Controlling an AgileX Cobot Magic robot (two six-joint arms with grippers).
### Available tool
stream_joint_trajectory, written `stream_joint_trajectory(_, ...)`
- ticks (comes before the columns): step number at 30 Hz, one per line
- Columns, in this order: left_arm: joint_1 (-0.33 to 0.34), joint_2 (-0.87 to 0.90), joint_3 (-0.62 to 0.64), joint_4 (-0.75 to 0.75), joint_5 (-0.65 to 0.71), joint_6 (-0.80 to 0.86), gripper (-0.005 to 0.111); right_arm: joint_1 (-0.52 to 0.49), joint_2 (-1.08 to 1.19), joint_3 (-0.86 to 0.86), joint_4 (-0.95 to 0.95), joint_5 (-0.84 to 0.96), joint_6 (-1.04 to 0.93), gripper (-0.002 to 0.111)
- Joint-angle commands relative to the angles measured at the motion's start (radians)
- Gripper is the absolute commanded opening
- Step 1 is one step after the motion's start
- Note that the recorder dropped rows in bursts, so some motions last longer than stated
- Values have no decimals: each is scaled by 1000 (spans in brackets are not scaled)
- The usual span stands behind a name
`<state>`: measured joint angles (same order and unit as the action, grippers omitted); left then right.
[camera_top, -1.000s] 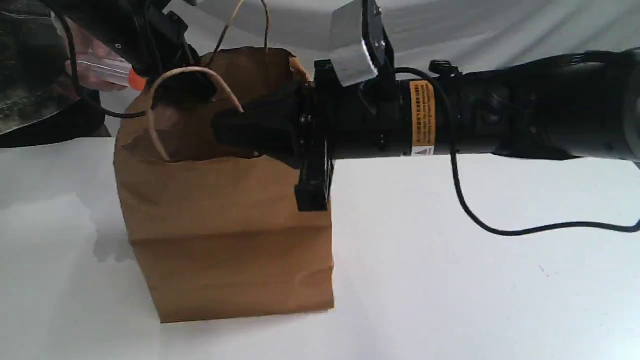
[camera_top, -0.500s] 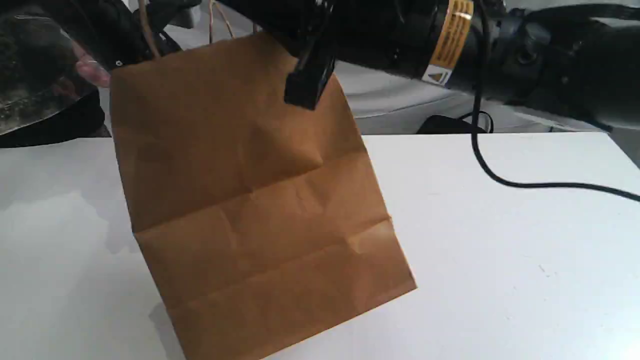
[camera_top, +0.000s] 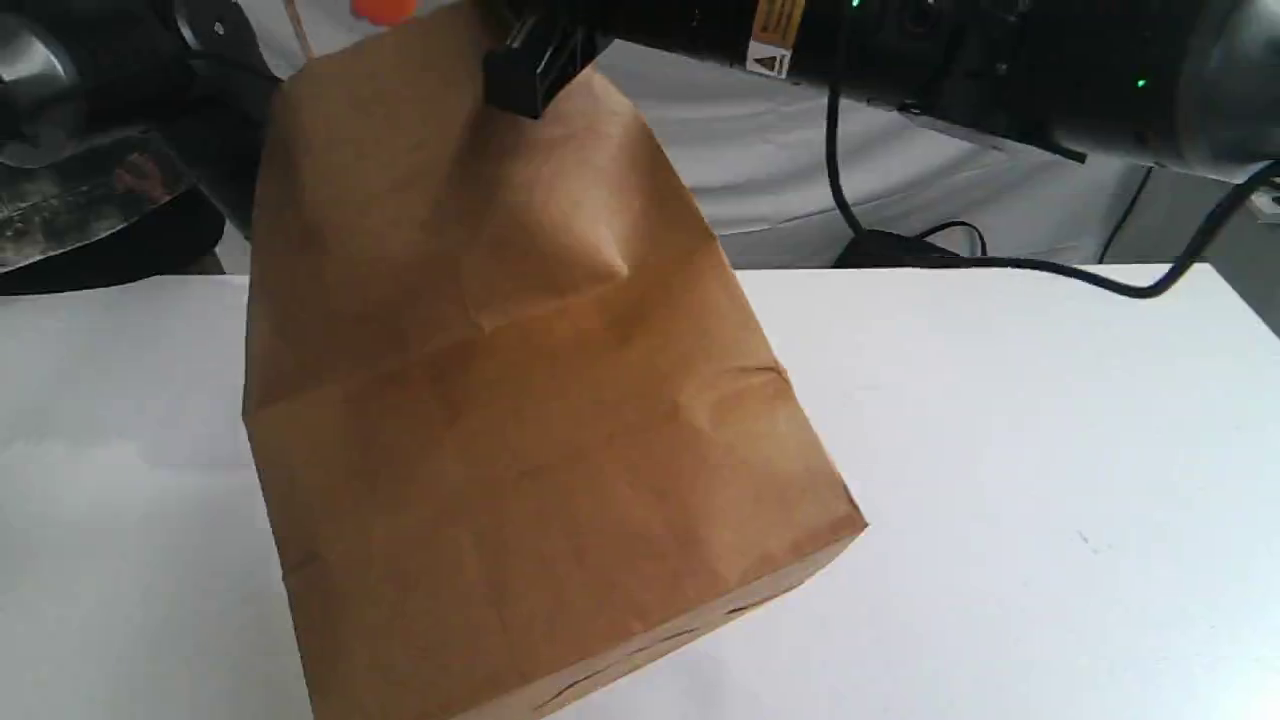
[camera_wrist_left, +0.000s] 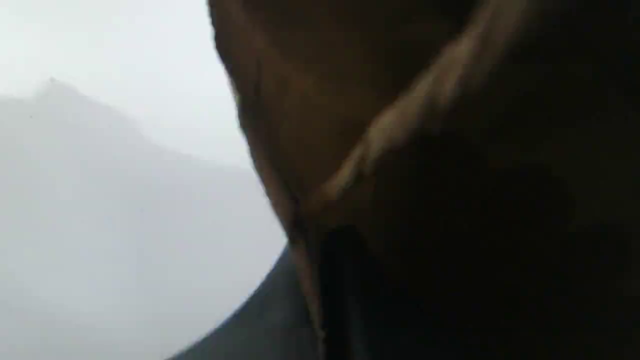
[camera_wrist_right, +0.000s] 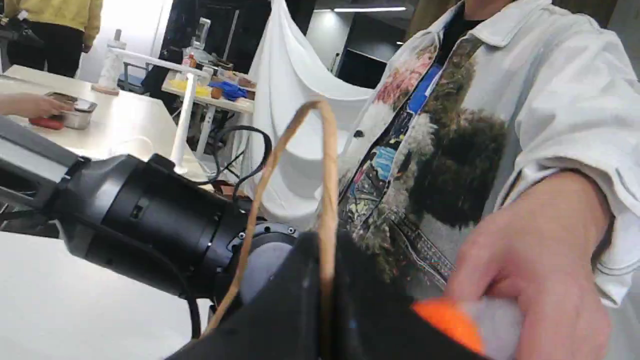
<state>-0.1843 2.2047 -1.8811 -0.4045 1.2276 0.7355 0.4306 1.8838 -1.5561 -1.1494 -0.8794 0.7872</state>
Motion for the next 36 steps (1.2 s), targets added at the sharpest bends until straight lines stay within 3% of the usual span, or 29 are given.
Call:
stream_joint_trajectory(1, -2, 7, 9, 25, -7, 29, 0, -1, -10, -17, 34, -3, 4, 0)
stream_joint_trajectory(19, -2, 8, 7, 25, -7, 57, 0, -1, -10, -17, 30, -22, 1, 0)
stream_joint_trajectory(30, -2, 8, 5, 25, -8, 61, 0, -1, -10, -17, -124, -70, 31, 0)
stream_joint_trajectory(36, 0, 4, -26, 115, -55, 50, 0, -1, -15, -15, -202, -176, 75, 0)
